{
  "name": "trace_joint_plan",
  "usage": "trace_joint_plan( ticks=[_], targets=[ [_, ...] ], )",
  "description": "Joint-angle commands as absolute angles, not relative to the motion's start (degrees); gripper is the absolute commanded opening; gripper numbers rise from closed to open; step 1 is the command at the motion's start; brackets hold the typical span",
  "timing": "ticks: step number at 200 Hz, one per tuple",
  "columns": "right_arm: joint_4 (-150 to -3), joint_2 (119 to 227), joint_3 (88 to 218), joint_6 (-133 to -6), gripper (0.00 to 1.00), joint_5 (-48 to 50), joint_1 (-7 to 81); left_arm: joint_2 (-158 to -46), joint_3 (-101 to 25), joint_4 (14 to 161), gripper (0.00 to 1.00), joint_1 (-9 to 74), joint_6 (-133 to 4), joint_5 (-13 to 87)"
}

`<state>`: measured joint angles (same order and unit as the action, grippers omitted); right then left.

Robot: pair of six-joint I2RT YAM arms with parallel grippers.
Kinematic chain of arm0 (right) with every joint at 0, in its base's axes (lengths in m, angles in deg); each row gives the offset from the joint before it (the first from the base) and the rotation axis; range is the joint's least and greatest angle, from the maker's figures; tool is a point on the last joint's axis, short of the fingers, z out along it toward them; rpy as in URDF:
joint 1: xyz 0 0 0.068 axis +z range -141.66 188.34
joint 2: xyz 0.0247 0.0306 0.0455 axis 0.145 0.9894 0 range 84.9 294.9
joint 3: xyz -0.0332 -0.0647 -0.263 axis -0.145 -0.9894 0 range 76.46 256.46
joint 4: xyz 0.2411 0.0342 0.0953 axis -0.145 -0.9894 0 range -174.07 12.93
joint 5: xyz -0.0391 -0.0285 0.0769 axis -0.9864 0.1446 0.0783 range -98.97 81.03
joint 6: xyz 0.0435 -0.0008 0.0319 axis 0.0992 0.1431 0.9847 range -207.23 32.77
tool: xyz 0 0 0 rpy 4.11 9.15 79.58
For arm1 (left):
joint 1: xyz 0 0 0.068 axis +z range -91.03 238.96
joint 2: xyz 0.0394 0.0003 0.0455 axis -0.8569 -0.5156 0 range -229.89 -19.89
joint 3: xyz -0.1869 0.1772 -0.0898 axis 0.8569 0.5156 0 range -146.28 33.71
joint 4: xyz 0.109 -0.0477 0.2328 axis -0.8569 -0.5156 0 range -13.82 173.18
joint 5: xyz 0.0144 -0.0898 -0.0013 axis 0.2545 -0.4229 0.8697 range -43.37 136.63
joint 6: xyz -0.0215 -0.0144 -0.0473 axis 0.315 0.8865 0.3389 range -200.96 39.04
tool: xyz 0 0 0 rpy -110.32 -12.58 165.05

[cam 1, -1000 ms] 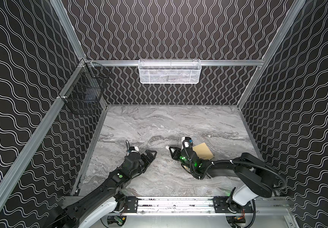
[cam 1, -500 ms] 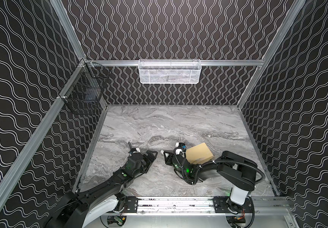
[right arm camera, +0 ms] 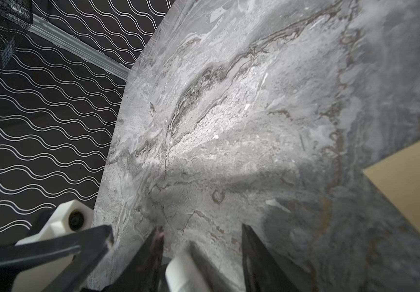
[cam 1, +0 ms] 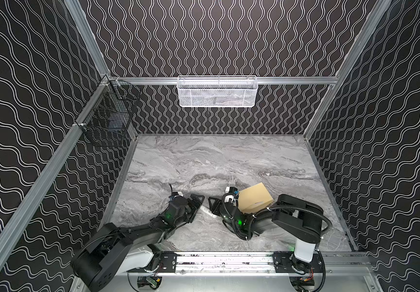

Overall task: Place the letter into the envelope and seal it
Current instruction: 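Lower the glue stick to the table nearer the robot and open the right gripper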

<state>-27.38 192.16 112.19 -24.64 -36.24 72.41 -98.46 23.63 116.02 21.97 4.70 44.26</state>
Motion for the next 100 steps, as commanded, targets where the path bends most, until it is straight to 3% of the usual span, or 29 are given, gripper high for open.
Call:
trace_joint_plan(
  ticks=[1,74,100],
  targets=[
    [-26.8,191.3,112.8,-24.0,0.53,-35.9,72.5,-99.8,24.3,120.2,0.92,21.3,6.8,43.7],
    [-29.3,190.8,113.4,-23.9,0.54,-32.1,72.4,-98.6,25.1,118.4,0.91,18.1,8.7,45.9],
    [-39.4,187.2,116.5,-27.5,0.60,-29.5,71.6,-94.7,23.8,111.8,0.94,18.1,7.7,47.0]
  ],
)
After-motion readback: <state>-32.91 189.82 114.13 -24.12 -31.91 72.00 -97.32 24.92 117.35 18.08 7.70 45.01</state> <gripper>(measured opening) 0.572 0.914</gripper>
